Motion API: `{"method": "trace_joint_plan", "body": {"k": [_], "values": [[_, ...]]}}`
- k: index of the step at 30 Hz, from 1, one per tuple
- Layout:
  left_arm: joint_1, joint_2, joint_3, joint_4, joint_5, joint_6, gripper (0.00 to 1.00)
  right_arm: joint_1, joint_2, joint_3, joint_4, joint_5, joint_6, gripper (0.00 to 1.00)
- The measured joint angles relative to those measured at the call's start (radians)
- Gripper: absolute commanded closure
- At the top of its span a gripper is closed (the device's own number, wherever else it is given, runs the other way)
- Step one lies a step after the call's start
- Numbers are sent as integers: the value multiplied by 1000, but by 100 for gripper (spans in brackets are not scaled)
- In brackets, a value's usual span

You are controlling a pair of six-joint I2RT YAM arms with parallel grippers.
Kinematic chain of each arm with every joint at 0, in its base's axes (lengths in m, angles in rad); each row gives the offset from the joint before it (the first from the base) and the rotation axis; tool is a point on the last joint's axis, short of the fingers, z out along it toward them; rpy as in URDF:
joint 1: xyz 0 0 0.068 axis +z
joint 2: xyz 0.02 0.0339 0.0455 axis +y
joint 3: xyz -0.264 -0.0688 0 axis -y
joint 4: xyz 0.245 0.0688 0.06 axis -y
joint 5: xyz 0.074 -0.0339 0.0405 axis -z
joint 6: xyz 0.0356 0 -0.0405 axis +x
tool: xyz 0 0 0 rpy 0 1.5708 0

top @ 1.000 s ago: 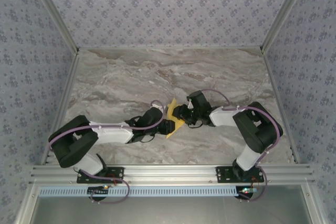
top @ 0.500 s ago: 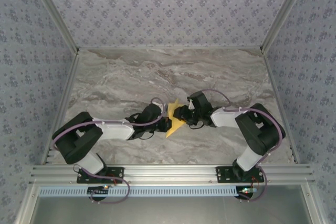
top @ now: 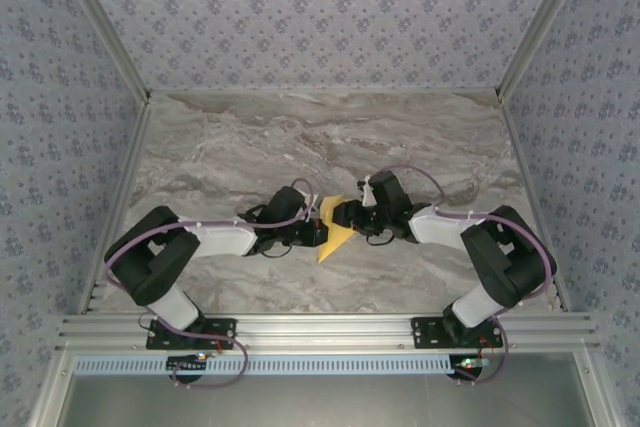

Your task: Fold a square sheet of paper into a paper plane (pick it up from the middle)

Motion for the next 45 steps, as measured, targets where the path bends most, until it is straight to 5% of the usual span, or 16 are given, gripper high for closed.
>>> {"method": "trace_joint_plan", "body": {"k": [21, 31, 35, 45], "values": [[44, 64, 45, -60, 81, 38, 93, 0, 96, 63, -56, 18, -31, 51], [46, 66, 39, -39, 95, 14, 65, 9, 116, 107, -113, 50, -31, 49], [46, -6, -3, -45, 77, 4, 62, 19, 131, 136, -146, 70, -24, 48], [46, -191, -87, -28, 2, -59, 79, 36, 159, 191, -203, 113, 17, 45]]}}
